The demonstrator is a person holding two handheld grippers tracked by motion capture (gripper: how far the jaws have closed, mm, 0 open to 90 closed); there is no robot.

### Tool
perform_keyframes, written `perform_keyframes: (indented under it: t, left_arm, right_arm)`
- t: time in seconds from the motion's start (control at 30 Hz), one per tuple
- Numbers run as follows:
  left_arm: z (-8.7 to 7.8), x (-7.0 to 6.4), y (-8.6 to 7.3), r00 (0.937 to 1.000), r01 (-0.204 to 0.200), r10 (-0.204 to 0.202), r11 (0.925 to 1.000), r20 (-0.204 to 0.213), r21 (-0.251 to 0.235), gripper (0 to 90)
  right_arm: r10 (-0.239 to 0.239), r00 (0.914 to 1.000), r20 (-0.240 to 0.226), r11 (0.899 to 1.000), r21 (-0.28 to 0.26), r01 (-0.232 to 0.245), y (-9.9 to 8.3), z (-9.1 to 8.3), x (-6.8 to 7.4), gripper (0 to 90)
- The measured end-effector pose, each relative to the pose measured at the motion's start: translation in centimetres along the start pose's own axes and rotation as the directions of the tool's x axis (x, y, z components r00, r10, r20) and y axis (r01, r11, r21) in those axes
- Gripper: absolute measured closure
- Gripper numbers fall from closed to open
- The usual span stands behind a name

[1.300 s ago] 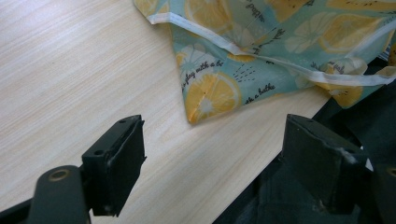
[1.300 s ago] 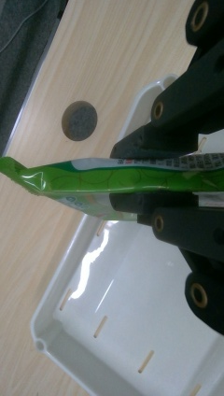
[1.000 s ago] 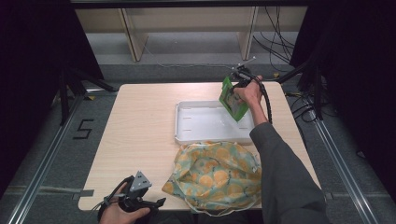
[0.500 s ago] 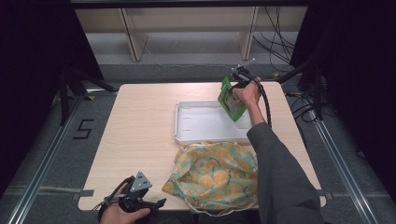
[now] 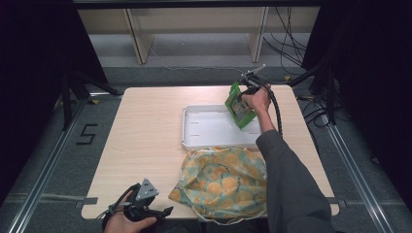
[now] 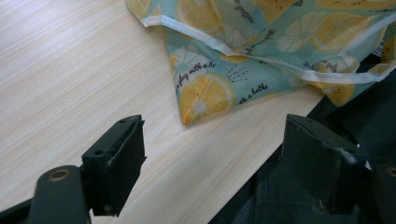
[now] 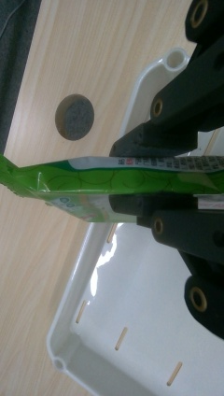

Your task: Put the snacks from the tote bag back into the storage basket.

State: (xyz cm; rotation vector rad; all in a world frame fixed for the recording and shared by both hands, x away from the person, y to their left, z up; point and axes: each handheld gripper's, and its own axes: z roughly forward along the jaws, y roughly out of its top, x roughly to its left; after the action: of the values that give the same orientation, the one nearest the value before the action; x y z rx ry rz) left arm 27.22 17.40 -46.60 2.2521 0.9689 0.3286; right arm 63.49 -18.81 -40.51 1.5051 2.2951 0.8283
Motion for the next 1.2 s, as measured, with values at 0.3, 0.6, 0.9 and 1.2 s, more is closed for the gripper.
perform_keyframes:
  t: [0.3,0.6,0.9,1.2]
  left_arm:
    - [0.0,0.0,0.0,1.0,-0.005,0.005,1.0,0.001,0.001,21.0]
    - [0.0,0.0,0.0,1.0,-0.004,0.004,1.0,0.0,0.0,21.0]
    - [0.0,0.0,0.0,1.0,-0.006,0.006,1.0,0.003,0.001,21.2]
    - [0.1,-0.2,0.0,0.9999,0.014,-0.014,0.9999,0.007,0.0,21.1]
  right_arm:
    - [0.059,0.9982,-0.008,0.998,0.019,-0.059,-0.2,-0.3,-0.2,73.6]
    - [0.086,0.9963,-0.009,0.996,0.032,-0.085,-0.7,0.1,-0.6,68.6]
    - [0.11,0.9939,-0.008,0.993,0.033,-0.11,-1.3,0.2,-1.4,66.7]
    - [0.126,0.992,0.009,0.991,0.041,-0.126,-1.7,0.2,-2.0,66.6]
